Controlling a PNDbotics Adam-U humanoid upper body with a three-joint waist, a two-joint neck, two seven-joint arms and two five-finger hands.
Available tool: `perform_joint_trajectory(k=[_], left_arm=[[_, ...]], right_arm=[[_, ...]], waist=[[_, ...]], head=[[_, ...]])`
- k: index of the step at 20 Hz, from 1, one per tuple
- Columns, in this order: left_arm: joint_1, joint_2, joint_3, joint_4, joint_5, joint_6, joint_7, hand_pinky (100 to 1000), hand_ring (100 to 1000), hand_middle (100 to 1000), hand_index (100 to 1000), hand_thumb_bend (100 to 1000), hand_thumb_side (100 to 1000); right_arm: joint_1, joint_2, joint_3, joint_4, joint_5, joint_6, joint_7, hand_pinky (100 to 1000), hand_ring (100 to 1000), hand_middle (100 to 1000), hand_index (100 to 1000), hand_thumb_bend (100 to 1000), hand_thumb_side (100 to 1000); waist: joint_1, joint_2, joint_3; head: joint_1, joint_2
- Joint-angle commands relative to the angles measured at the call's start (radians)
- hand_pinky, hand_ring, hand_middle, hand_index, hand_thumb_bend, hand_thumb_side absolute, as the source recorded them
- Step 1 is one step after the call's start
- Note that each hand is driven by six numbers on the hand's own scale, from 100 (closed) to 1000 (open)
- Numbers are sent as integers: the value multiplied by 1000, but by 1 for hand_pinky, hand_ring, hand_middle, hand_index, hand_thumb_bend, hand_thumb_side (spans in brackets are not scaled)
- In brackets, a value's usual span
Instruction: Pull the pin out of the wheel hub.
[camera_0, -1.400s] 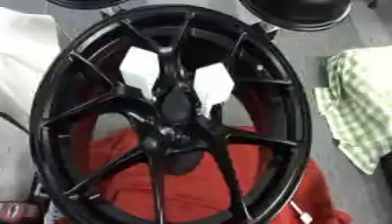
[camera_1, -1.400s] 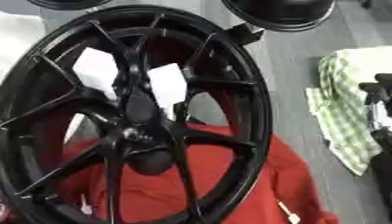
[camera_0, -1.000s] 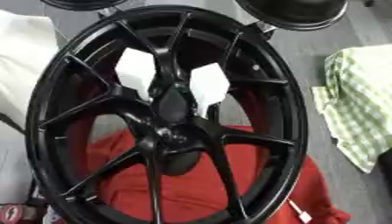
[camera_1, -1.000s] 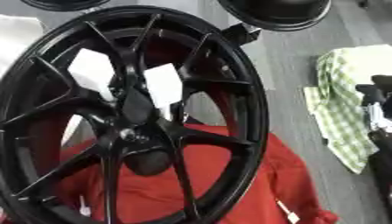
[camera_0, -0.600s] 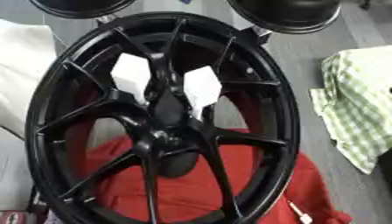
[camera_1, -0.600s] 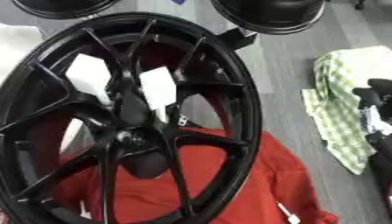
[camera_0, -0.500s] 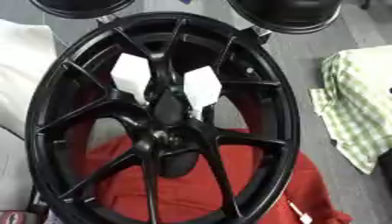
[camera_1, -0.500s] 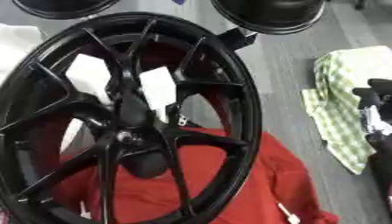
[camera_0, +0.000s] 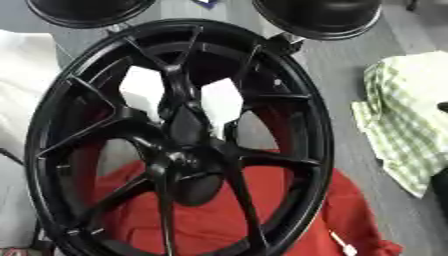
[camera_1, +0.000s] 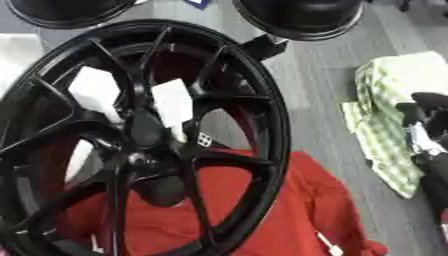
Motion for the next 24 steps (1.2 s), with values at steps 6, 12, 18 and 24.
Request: perform_joint_trajectory(k=[6,12,18,24], left_arm=[[-14,120,-52,-14,-17,-99,-219,764,678,665,759,100,665],[13,171,-85,-14,-39,-173,-380,770,719,691,779,100,713],[-26,167,-91,-14,-64,-222,-487,785,759,735,812,100,696],[-67,142,-105,-14,-163,-239,-571,875,897,873,921,163,661]], right_arm=[[15,-42,-3,-19,19,4,3,876,714,541,692,136,236],[26,-52,-2,-19,28,6,3,876,715,541,692,136,237],[25,-50,3,-19,30,14,8,876,714,540,693,134,240],[25,-46,4,-19,28,16,10,876,714,540,693,133,241]], waist=[[20,-35,11],[35,-44,14],[38,-44,7],[38,-42,-5]], head=[[-25,-13],[-42,-17],[-41,-22],[-36,-25]])
